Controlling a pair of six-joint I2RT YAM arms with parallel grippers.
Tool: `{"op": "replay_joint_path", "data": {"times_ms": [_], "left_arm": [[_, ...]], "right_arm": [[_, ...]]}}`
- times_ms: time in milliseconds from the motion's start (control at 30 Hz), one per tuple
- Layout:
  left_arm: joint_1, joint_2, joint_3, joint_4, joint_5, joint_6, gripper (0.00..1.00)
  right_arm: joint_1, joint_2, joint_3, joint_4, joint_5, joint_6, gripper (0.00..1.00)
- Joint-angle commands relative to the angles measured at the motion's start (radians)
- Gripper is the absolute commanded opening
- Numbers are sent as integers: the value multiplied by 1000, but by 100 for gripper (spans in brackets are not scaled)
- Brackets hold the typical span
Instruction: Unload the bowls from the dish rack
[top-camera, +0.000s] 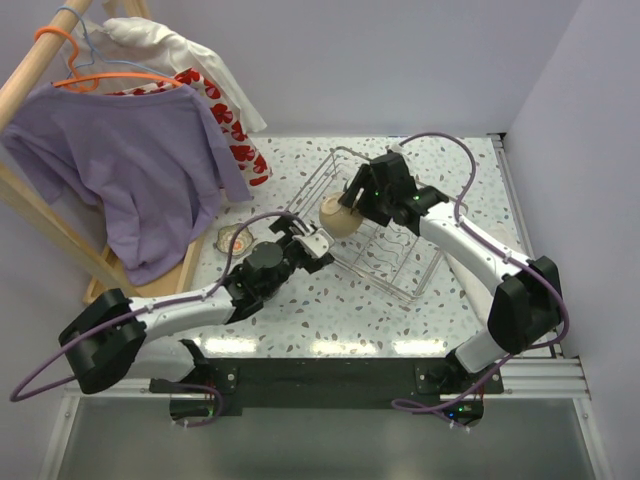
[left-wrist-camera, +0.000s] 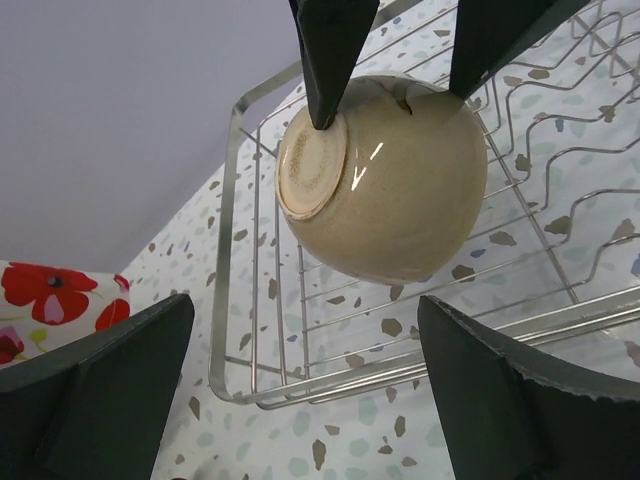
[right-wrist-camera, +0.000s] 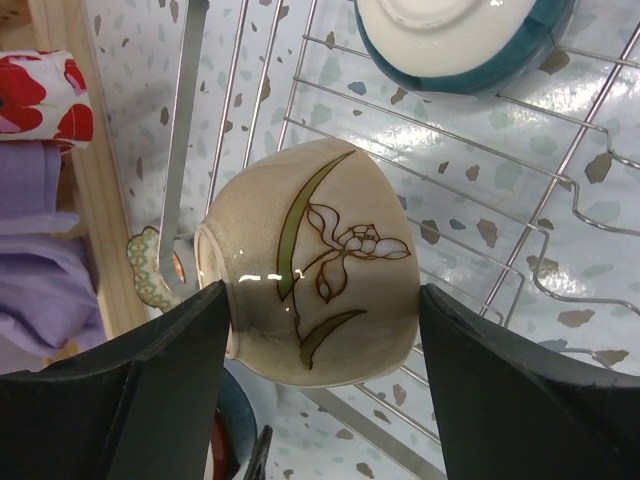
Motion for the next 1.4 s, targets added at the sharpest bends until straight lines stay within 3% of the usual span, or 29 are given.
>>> {"op": "replay_joint_path", "data": {"times_ms": [0, 100, 333, 533, 733, 900, 1200, 1367], "left_arm": [[-30, 100, -5, 346, -75, 179, 100], [-45, 163, -10, 458, -98, 234, 100], [-88, 227, 1, 495, -65, 248, 100], [-119, 324, 28, 557, -180, 303, 99], [-159, 480, 87, 764, -349, 458, 94], [-183, 628, 145, 1056, -481, 660, 92], [-192, 701, 200, 1119, -530, 727, 88], [-188, 717, 214, 1176, -558, 791, 76]], "right_arm": [[-5, -25, 65, 55, 13, 145, 0], [-5, -20, 82, 43, 10, 168, 0], [-11, 4, 99, 37, -13, 210, 0], [-11, 3, 79, 52, -24, 244, 0], [-11, -2, 60, 66, -41, 274, 0], [-11, -8, 51, 72, -54, 293, 0], [-12, -26, 51, 73, -53, 308, 0], [-12, -46, 51, 70, -62, 319, 0]]}}
